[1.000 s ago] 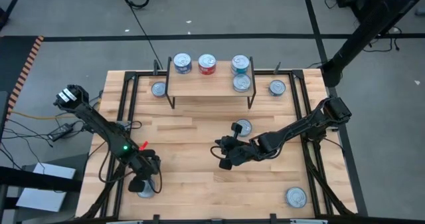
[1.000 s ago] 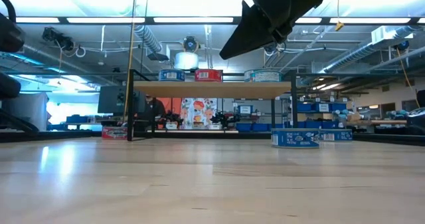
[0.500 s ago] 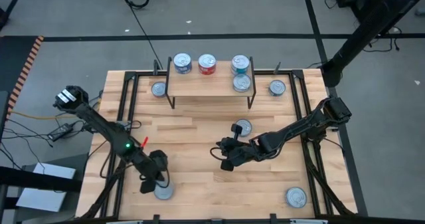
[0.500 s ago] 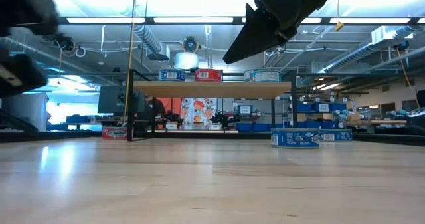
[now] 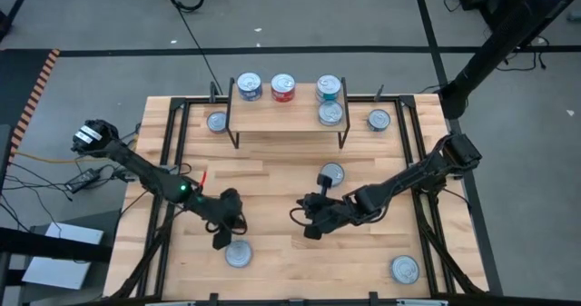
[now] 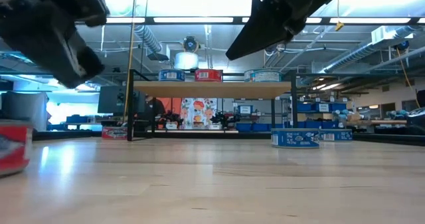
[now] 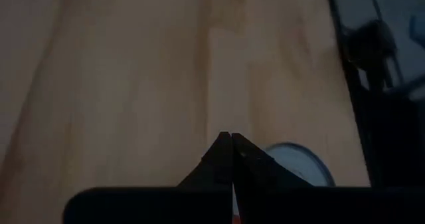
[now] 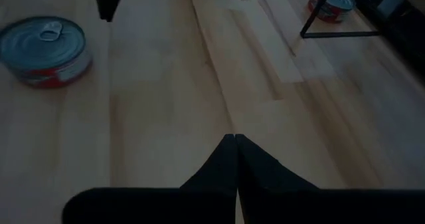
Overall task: Stack canned seafood by type on shelf
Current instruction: Put the red tuna can on the shelf aligned with the other red tuna cans
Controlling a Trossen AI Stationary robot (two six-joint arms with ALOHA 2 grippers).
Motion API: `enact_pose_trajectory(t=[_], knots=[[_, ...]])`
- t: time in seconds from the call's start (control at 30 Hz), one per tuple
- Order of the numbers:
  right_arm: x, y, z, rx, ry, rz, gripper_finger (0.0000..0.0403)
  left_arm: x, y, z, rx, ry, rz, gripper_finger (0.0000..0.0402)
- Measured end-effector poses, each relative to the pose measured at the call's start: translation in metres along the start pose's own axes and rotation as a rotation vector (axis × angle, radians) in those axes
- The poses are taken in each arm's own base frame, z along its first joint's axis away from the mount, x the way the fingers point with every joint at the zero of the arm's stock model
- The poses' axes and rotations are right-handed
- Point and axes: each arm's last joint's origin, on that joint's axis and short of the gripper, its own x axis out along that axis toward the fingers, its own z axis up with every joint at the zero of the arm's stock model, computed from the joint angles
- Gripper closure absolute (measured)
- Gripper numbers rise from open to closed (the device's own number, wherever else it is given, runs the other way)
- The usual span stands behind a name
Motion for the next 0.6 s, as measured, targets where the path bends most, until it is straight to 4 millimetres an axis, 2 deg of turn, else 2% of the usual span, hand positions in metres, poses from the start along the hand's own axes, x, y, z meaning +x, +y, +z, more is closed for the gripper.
enact_pose_trajectory(t=[0.13, 0.2, 0.4, 0.6], knots=[[-0.002, 0.007, -0.003, 0.004, 0.003, 0.024, 0.0394, -0.002, -0.015, -0.004, 0.220, 0.035, -0.180, 0.0401], [-0.003, 0.010, -0.004, 0.001, 0.001, 0.032, 0.0394, -0.003, -0.021, -0.008, 0.276, 0.051, -0.215, 0.0401], [-0.006, 0.013, -0.004, 0.010, -0.010, 0.035, 0.0393, 0.007, -0.021, -0.021, 0.345, 0.095, -0.111, 0.0401], [-0.006, 0.013, -0.006, 0.027, 0.006, 0.030, 0.0393, 0.032, -0.017, -0.033, 0.436, 0.106, 0.024, 0.0401]])
